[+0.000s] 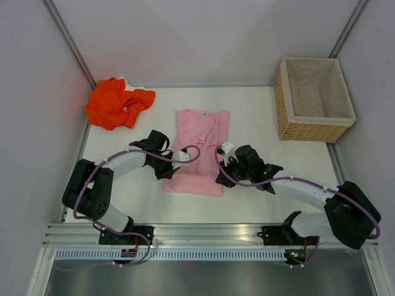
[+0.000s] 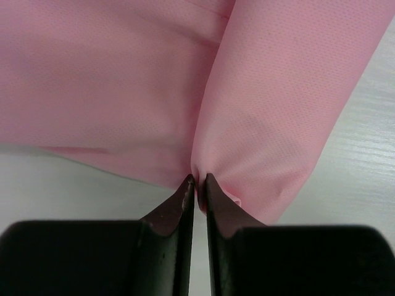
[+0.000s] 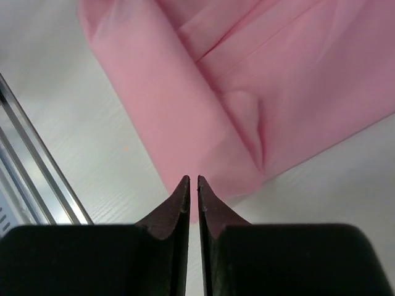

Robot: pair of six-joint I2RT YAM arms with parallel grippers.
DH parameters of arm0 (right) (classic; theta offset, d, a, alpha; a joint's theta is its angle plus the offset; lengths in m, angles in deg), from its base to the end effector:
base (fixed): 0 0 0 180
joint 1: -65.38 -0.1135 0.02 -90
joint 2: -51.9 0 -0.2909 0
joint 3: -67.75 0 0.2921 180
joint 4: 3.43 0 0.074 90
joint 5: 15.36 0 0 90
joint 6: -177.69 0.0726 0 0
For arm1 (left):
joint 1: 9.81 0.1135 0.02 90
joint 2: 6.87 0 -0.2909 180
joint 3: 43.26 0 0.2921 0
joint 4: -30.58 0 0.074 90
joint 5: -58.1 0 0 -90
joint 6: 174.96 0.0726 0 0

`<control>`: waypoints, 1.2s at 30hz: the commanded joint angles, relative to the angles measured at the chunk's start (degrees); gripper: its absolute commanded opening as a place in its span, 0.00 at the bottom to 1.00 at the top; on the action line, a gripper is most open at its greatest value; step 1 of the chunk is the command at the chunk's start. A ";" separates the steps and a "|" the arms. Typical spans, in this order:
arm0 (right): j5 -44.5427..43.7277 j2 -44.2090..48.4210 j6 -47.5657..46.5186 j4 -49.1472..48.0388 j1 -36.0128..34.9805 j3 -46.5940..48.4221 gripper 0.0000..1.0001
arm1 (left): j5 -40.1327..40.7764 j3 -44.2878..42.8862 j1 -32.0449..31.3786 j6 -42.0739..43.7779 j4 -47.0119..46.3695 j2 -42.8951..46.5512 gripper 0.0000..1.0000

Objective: Roll the t-shirts
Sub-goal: Roll the tshirt

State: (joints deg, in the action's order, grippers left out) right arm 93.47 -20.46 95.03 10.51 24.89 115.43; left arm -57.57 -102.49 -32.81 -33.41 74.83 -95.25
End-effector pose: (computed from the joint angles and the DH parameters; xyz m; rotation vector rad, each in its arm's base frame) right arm 0.2196 0.2183 0.1797 -0.8406 2.1744 0.8054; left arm 0.2700 -0.1488 0.1284 1.7134 2.1024 -0.5010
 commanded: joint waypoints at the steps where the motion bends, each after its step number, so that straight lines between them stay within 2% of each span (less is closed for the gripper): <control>1: 1.47 -3.74 9.36 -10.86 -2.75 -3.84 0.13 | 1.32 0.53 -0.20 -2.60 -2.43 2.25 0.17; 4: 0.25 -7.69 11.03 -15.09 -3.37 -5.07 0.11 | 1.85 0.53 -0.20 -3.12 -2.52 2.86 0.20; 9: -1.52 -12.27 10.95 -17.47 -2.40 -6.39 0.09 | 3.34 0.97 -0.20 -3.57 -2.96 4.53 0.32; 15: -1.95 -12.99 11.12 -16.42 -1.96 -7.27 0.08 | 9.14 8.51 2.52 4.43 -11.29 7.43 0.34; 17: -2.30 -12.46 10.86 -15.89 -1.70 -7.36 0.08 | 10.02 8.79 3.49 5.05 -14.38 7.69 0.34; 23: -0.90 -12.37 11.04 -15.88 -1.70 -6.92 0.09 | 9.85 6.16 4.11 4.62 -15.00 9.97 0.38; 26: -0.81 -11.93 11.65 -16.06 -1.70 -6.83 0.10 | 8.80 6.94 3.76 7.06 -15.00 14.97 0.40; 28: -0.99 -11.32 11.65 -16.06 -1.61 -6.83 0.10 | 6.79 10.71 2.71 10.48 -14.91 21.73 0.43; 33: -1.16 -10.87 11.47 -15.53 -1.70 -6.57 0.11 | 6.95 21.70 -5.90 12.08 -15.00 40.60 0.56; 36: -1.08 -11.05 11.39 -15.62 -1.70 -6.48 0.12 | 7.48 27.06 -10.21 14.80 -13.52 47.65 0.64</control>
State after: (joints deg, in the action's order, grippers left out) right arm 92.55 -32.70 106.02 -4.35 22.93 108.88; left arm -49.07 -79.65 -40.24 -23.81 59.99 -52.28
